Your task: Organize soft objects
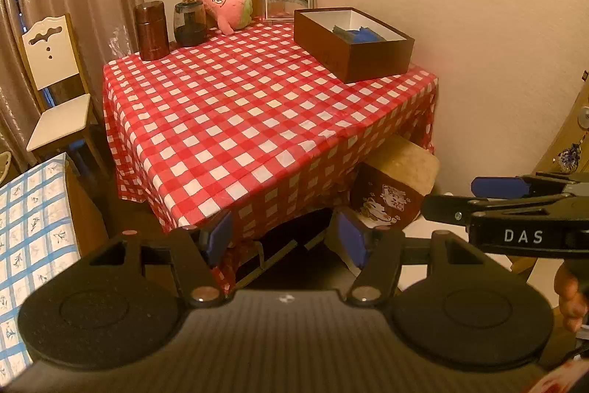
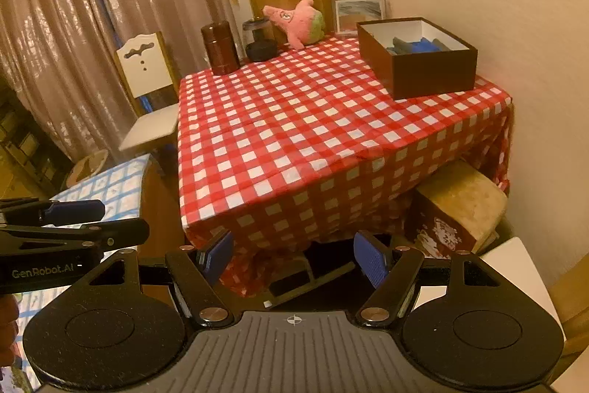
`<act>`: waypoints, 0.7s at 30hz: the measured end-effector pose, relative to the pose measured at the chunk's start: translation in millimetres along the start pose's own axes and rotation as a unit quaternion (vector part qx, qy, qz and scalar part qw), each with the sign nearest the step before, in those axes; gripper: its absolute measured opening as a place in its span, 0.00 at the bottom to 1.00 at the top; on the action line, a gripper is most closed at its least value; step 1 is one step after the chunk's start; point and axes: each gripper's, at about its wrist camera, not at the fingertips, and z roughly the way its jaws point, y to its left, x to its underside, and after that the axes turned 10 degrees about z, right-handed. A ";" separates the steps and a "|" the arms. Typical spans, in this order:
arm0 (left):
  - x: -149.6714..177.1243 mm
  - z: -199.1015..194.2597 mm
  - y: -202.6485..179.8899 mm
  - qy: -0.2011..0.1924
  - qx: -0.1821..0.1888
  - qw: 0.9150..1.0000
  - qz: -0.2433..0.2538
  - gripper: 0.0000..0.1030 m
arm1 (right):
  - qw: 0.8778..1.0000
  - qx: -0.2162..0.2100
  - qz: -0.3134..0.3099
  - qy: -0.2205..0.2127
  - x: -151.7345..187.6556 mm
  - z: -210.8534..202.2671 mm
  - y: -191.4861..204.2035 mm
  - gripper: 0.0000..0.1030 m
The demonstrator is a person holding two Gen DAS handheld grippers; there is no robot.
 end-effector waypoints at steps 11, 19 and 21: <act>0.0 -4.1 0.4 -0.004 0.001 1.000 0.001 0.59 | 1.000 0.002 0.001 -0.003 -0.8 0.0 -0.1 0.70; -3.6 -2.8 3.3 -0.005 0.006 1.000 0.002 0.59 | 1.000 0.003 0.000 -0.002 -0.5 0.5 -0.3 0.70; -3.7 -2.9 3.4 -0.004 0.005 1.000 0.002 0.59 | 1.000 0.003 0.000 -0.002 -0.7 0.6 -0.5 0.70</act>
